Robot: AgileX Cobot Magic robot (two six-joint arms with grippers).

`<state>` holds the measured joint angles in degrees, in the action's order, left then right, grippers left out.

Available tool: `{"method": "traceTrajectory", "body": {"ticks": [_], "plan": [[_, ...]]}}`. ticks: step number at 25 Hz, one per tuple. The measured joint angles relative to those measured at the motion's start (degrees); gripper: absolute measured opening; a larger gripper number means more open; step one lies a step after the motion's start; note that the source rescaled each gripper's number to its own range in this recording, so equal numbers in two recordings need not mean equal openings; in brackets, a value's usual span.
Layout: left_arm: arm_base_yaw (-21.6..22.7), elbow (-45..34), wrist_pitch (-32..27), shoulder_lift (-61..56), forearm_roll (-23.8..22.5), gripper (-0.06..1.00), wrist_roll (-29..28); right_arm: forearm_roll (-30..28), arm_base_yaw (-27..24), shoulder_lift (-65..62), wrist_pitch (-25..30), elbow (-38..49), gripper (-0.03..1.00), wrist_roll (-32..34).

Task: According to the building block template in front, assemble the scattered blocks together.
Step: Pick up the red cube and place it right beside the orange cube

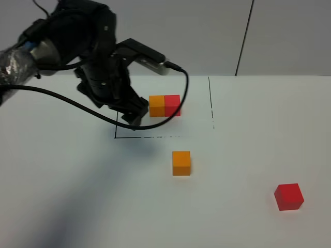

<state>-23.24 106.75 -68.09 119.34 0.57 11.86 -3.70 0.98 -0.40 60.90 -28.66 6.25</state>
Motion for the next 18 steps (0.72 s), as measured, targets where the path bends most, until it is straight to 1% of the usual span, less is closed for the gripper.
{"method": "traceTrajectory", "body": {"ticks": [6,10,14,18], "plan": [[13.01,-14.30,0.05,-8.64,0.20,0.76,-4.77,0.00,0.00,0.00,0.00,0.00,0.81,0.00],[20.06,-23.98,2.43,-17.30,0.20,0.70,-7.66,0.00,0.00,0.00,0.00,0.00,0.81,0.00],[24.67,-33.30,6.23,-27.96,0.14,0.68,-9.79,0.00,0.00,0.00,0.00,0.00,0.81,0.00],[25.78,-41.70,8.12,-39.61,0.10,0.67,-10.44,0.00,0.00,0.00,0.00,0.00,0.81,0.00]]}}
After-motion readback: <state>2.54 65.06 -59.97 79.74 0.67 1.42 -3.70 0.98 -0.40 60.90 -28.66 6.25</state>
